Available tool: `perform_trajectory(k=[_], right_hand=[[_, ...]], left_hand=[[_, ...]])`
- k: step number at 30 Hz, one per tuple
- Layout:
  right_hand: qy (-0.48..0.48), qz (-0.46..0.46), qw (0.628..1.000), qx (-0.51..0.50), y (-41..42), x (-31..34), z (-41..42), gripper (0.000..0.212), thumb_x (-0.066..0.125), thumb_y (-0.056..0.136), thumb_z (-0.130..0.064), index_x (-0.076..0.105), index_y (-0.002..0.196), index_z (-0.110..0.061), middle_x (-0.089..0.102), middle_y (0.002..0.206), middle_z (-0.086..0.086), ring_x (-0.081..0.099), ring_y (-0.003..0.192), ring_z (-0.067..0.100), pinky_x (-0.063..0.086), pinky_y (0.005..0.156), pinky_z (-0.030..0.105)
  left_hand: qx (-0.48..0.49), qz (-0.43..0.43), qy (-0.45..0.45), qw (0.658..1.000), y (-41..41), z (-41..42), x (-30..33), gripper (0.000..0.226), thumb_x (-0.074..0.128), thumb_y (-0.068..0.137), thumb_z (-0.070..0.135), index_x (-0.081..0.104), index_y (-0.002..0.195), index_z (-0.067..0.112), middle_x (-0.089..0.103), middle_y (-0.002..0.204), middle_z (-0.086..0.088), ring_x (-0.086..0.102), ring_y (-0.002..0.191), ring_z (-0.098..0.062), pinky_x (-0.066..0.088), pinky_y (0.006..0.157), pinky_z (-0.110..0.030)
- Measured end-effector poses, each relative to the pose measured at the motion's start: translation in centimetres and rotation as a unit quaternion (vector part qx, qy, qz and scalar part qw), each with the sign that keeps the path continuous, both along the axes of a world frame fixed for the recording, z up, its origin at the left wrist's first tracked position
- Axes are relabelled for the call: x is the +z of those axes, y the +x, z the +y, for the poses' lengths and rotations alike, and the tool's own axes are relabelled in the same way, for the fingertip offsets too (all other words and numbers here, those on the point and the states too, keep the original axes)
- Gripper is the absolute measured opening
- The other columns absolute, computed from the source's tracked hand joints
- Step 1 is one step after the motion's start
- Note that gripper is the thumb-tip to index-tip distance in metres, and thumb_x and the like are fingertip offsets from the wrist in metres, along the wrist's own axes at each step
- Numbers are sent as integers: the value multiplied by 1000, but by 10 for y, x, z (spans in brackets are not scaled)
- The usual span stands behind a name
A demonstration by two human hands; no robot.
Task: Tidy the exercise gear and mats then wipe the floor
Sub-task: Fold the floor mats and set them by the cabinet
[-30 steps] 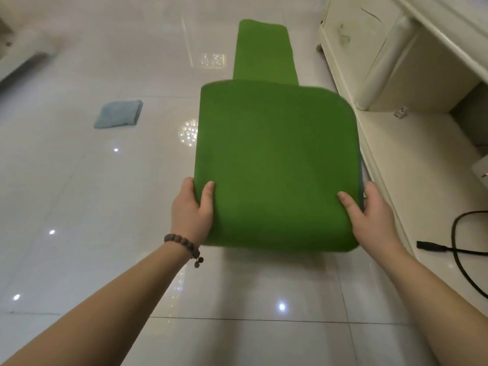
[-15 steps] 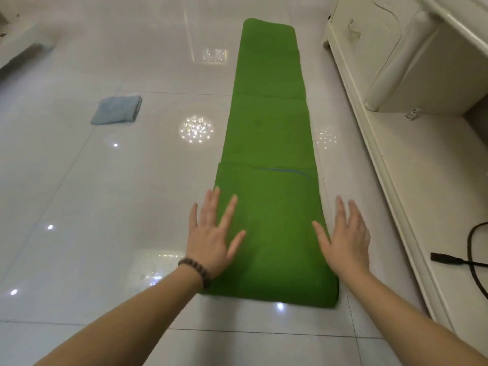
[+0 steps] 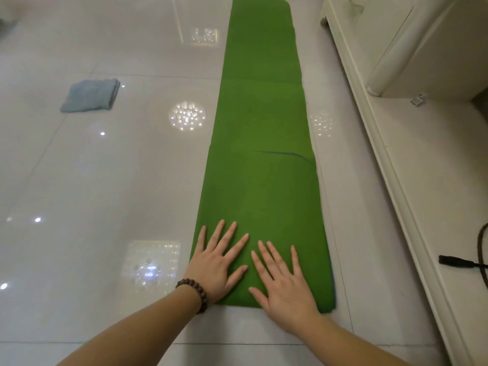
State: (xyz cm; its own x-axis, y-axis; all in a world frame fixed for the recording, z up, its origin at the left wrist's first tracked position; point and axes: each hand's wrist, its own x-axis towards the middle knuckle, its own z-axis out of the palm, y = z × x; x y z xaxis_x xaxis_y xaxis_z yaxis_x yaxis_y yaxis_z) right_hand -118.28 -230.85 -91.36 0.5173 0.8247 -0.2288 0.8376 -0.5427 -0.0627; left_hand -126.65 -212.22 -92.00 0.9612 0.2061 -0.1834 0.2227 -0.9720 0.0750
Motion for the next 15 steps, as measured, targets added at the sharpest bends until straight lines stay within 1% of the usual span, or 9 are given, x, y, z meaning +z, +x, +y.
perform_trajectory(k=[2,3,5,6,8,10,11,13,15], right_hand=[[2,3,1000,24,-2,-3,1,68,29,93,-61,35,146,-19,24,156,3,19,145,18,17,108,59],[6,7,1000,21,0,-3,2,67,29,93,-61,34,146,-21,26,156,3,18,145,18,17,108,59],[30,5,1000,-3,9,0,10,63,28,94,-58,34,146,-23,28,155,2,17,145,18,16,108,59],[47,-3,999,-16,18,4,21,62,27,95,-57,31,147,-23,25,157,2,15,146,19,15,108,59],[66,-20,997,-19,47,14,55,63,23,96,-56,20,150,-25,9,160,1,3,147,20,7,111,59],[52,-35,998,2,82,24,103,63,14,97,-57,-3,151,-30,-18,158,-1,-21,144,19,-5,112,60],[42,-43,998,6,97,28,127,62,10,97,-58,-12,149,-32,-27,155,-2,-29,141,19,-9,112,61],[29,-53,998,-1,120,27,165,61,6,96,-58,-18,147,-33,-32,153,-3,-33,139,19,-12,111,61],[-2,-32,999,-15,130,14,186,62,4,95,-60,-17,147,-34,-28,155,-3,-29,141,20,-10,111,61]], left_hand=[[66,-21,-8,998,-1,0,0,70,25,92,65,21,152,30,12,160,-15,5,148,-35,9,114,-59],[99,-27,-13,995,0,1,0,72,26,91,65,18,153,29,8,159,-19,3,148,-36,10,114,-58],[128,-29,-21,991,1,2,-3,75,24,90,67,18,153,27,7,157,-26,3,147,-39,15,113,-59],[129,-29,-24,991,2,2,-4,75,22,90,67,20,153,26,9,156,-28,4,147,-40,18,111,-59],[127,-29,-28,991,3,2,-7,75,19,90,68,22,152,27,13,155,-29,7,146,-41,22,109,-59],[129,-33,-28,991,2,2,-9,75,19,89,68,21,153,27,14,155,-29,8,146,-41,23,108,-59],[129,-37,-29,991,1,3,-10,75,19,89,69,20,153,28,14,156,-28,8,146,-41,23,107,-59],[129,-44,-32,990,1,4,-10,76,21,89,69,18,153,29,13,156,-27,7,146,-40,22,107,-58],[129,-52,-37,990,0,5,-11,76,23,89,69,18,153,29,13,156,-27,8,146,-40,21,108,-57]])
